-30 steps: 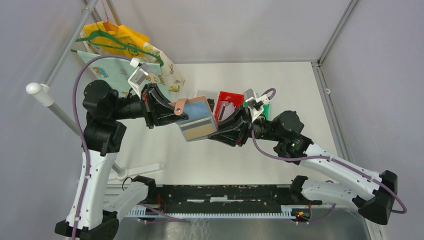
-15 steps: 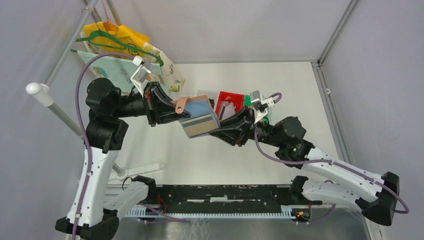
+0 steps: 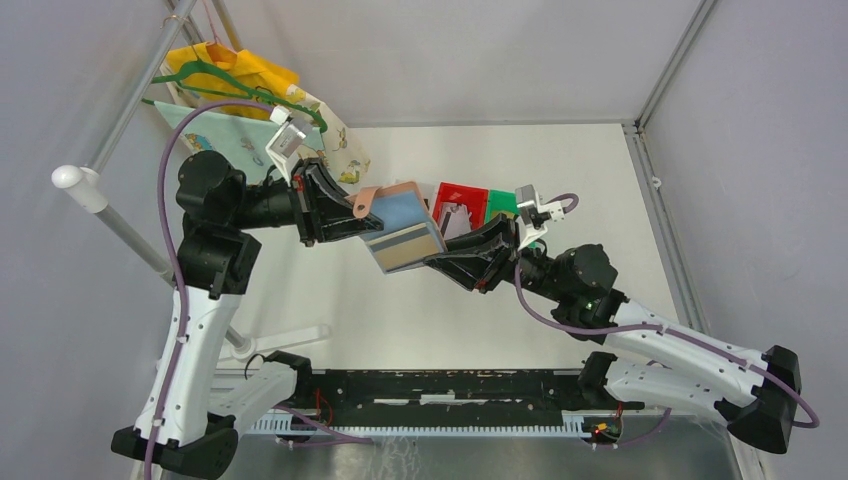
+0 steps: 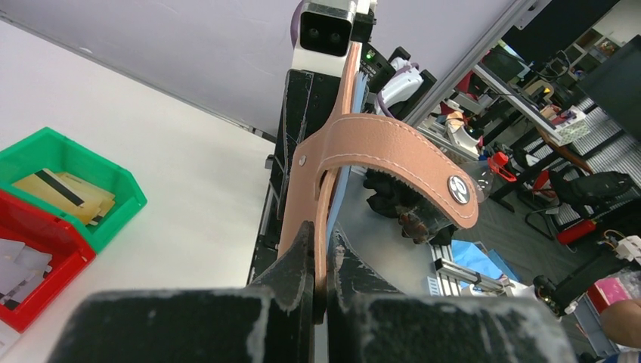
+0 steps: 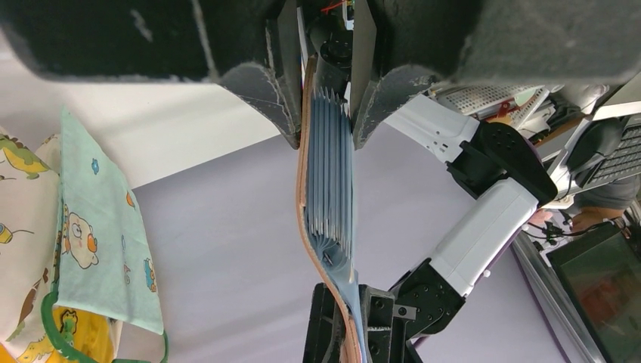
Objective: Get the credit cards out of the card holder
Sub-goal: Remove the credit card from the card holder.
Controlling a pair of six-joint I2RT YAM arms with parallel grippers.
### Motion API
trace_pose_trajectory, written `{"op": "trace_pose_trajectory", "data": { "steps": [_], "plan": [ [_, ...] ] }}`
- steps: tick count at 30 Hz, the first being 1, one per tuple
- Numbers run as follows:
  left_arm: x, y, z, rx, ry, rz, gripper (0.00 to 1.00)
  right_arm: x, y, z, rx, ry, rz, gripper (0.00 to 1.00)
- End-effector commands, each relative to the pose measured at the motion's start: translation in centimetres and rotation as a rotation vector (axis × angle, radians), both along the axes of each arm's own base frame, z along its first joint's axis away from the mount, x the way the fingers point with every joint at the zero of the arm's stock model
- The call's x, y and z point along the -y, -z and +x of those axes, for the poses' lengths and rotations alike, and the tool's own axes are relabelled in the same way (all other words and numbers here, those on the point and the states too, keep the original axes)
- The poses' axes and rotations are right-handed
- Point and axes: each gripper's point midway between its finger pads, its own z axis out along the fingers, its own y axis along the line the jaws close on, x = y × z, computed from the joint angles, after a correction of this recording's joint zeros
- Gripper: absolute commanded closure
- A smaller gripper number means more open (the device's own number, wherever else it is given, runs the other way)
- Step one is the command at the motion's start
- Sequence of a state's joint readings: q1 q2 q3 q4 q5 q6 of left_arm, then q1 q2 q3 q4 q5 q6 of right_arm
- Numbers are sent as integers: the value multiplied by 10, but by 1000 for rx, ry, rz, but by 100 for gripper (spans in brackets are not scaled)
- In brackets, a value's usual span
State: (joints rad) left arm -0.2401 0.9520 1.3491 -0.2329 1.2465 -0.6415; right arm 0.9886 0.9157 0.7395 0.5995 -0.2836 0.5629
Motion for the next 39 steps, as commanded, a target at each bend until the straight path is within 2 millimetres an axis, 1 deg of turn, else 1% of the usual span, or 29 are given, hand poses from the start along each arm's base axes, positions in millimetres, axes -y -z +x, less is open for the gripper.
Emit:
{"op": "trace_pose_trajectory", "data": {
  "steps": [1, 4, 6, 10, 14, 22, 25, 26, 30, 33, 36, 39],
  "plan": [
    [-7, -36, -37, 96, 74, -33, 98, 23, -21, 24, -7, 157, 96, 79],
    [-7, -40, -38, 101, 76, -40, 98, 23, -20, 23, -4, 152, 99, 77],
    [-7, -43, -39, 109, 76, -44, 98, 23, -20, 22, 0, 143, 100, 74],
    [-7, -46, -39, 113, 78, -47, 98, 20, -20, 18, 7, 117, 94, 66],
    [-7, -47, -38, 112, 77, -48, 98, 20, -21, 15, 19, 108, 92, 62],
    [-7, -48, -39, 116, 74, -51, 98, 20, -26, 13, 19, 100, 102, 62],
    [-7, -47, -38, 113, 74, -50, 98, 17, -31, 4, 49, 50, 102, 57],
    [-7, -46, -38, 115, 74, -49, 98, 15, -31, -1, 71, 22, 93, 53],
    [-7, -45, -36, 115, 73, -47, 98, 4, -29, -34, 185, -163, 28, 37],
    [-7, -45, -37, 118, 75, -46, 98, 6, -27, -45, 229, -209, 1, 30],
    [-7, -44, -36, 116, 74, -45, 98, 13, -33, -47, 251, -191, 22, 29],
    [-7, -45, -36, 118, 73, -46, 98, 15, -41, -41, 238, -154, 46, 32]
  ]
}}
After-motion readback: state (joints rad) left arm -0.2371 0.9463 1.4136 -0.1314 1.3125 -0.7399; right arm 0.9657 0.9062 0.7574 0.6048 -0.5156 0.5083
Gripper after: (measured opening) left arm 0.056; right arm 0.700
